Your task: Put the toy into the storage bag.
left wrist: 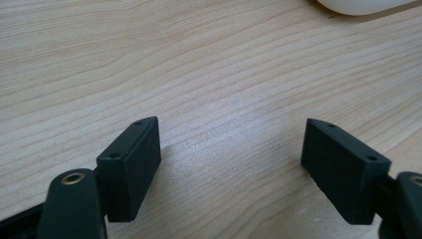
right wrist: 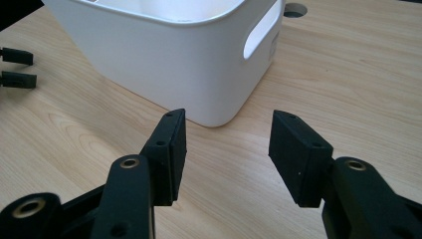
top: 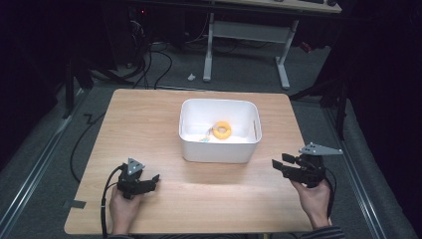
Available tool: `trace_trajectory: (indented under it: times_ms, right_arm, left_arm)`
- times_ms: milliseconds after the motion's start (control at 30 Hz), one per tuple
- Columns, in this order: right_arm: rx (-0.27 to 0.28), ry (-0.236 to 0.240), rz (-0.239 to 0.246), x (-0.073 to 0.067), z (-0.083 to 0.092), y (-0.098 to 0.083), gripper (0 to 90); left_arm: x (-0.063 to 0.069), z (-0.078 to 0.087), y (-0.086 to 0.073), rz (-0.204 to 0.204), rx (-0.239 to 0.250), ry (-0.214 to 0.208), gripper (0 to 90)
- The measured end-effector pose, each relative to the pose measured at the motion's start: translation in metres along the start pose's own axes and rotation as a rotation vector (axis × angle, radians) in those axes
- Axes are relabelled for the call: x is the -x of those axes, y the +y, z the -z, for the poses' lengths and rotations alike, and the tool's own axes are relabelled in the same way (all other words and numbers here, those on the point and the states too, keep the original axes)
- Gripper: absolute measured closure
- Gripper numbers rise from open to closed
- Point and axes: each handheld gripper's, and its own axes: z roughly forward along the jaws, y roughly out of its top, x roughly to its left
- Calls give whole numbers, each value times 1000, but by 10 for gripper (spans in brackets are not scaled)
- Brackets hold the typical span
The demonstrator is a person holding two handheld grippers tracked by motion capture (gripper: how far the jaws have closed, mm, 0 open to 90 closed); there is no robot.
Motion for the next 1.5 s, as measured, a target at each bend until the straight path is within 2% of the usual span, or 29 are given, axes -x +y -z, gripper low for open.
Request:
trace_trajectory:
  times_ms: [333,600,1300,1500]
  right_arm:
    - [-13,6,2,-5,-15,-6,493]
    - [-26,19,-14,-7,-25,-12,491]
    - [-44,52,-83,2,-49,-29,481]
    - [-59,36,-75,2,-56,-34,476]
  left_arm:
    - [0,0,0,0,0,0,239]
    - [0,0,0,0,0,-1,239]
    - [0,0,0,0,0,-1,239]
    - [0,0,0,0,0,0,239]
